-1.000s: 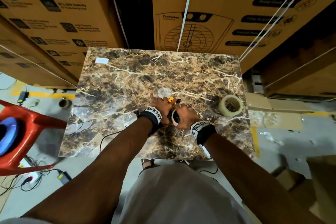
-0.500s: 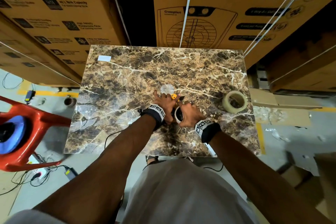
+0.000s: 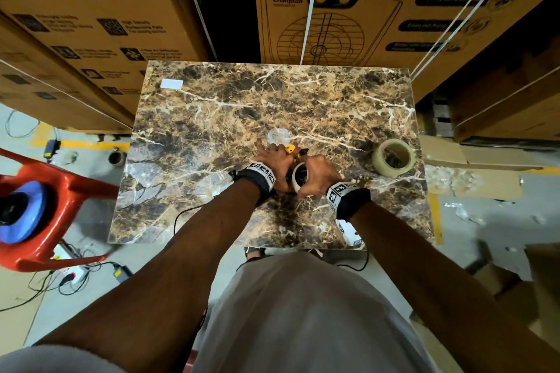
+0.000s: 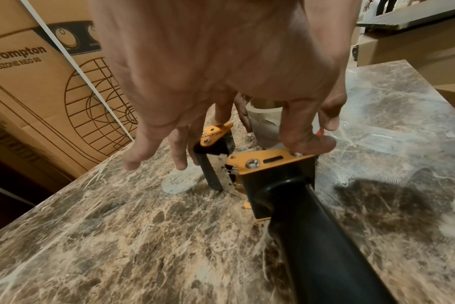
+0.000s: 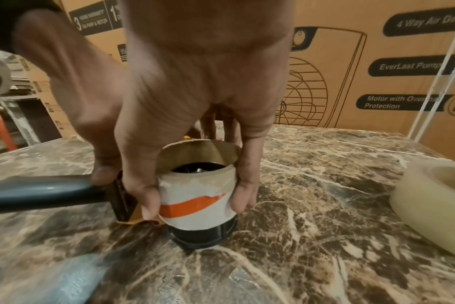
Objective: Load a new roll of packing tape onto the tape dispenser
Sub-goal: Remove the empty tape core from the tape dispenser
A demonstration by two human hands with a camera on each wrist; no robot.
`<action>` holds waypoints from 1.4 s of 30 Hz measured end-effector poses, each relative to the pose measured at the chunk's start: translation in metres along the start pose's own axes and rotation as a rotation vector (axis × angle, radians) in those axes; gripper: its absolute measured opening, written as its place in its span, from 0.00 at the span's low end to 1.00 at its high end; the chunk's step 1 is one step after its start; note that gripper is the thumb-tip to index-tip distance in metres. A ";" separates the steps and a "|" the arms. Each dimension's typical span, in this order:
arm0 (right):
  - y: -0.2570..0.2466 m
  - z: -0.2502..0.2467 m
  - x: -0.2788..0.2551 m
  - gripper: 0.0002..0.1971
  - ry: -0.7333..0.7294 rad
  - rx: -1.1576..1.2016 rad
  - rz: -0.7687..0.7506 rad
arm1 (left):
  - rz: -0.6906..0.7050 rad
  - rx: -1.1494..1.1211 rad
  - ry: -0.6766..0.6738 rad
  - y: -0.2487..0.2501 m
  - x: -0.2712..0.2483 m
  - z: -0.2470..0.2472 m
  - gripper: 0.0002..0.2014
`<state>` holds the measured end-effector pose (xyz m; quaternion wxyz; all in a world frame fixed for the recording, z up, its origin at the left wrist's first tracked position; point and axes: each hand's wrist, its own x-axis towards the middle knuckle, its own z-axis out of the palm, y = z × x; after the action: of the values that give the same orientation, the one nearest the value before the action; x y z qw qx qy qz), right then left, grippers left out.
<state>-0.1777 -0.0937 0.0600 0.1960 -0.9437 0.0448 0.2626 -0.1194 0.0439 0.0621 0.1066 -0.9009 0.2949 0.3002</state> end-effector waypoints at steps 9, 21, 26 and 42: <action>0.000 -0.003 0.002 0.51 -0.013 0.040 0.021 | 0.003 -0.025 0.029 0.000 -0.001 -0.001 0.60; -0.001 -0.003 0.000 0.55 0.001 0.067 0.016 | 0.051 -0.063 0.098 -0.003 -0.004 0.003 0.59; -0.002 0.006 -0.004 0.52 -0.021 -0.020 -0.035 | 0.034 0.007 -0.084 -0.001 0.001 -0.005 0.69; -0.003 0.004 -0.009 0.36 -0.023 0.013 0.074 | 0.055 -0.004 0.122 0.000 -0.004 0.006 0.58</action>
<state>-0.1871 -0.0890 0.0624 0.1930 -0.9370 0.0794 0.2803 -0.1255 0.0481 0.0595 0.0785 -0.9092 0.3251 0.2481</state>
